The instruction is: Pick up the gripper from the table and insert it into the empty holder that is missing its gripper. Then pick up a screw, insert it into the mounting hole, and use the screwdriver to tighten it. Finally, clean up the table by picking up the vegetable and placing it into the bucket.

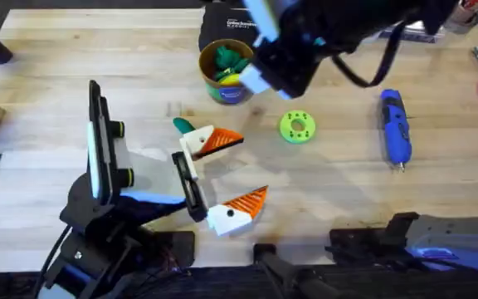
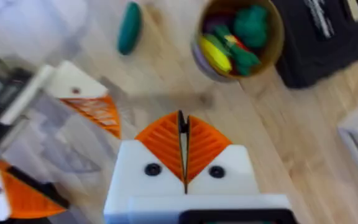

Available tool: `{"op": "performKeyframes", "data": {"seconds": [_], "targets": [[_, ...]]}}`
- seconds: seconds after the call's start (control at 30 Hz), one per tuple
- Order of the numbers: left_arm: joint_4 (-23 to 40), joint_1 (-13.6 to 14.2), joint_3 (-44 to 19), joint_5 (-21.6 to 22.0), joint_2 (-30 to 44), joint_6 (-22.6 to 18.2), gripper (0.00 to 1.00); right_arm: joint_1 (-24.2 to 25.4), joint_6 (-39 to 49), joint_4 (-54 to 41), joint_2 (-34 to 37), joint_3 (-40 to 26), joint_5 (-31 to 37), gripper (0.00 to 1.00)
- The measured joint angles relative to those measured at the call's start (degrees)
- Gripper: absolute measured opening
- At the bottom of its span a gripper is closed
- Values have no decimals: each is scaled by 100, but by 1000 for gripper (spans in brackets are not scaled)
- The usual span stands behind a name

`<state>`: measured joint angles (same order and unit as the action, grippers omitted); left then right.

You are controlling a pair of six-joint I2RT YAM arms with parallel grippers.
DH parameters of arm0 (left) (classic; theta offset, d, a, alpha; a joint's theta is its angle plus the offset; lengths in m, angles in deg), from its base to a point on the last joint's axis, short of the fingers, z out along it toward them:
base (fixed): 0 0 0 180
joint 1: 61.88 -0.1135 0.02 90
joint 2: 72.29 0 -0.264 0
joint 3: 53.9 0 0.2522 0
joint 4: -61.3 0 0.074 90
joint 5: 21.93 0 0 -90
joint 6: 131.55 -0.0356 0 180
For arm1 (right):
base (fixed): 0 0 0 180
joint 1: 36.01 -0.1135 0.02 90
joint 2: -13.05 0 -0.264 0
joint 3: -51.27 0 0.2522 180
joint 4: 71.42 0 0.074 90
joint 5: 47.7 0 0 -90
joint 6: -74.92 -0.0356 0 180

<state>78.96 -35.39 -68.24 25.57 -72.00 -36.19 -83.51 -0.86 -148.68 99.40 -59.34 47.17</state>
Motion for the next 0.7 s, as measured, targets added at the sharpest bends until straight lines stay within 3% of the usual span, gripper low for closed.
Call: {"op": "performKeyframes", "data": {"seconds": [0.23, 0.47, 0.7], "targets": [[0, 0, 0, 2, 0, 0, 985, -757, -304, -351, 512, -486, -23, 8], [0, -2, 0, 2, 0, 0, 985, -838, -684, -997, 899, -1127, -326, 8], [0, 1, 0, 1, 0, 0, 985, -922, -854, -1003, 1161, -1223, -776, 8]]}}
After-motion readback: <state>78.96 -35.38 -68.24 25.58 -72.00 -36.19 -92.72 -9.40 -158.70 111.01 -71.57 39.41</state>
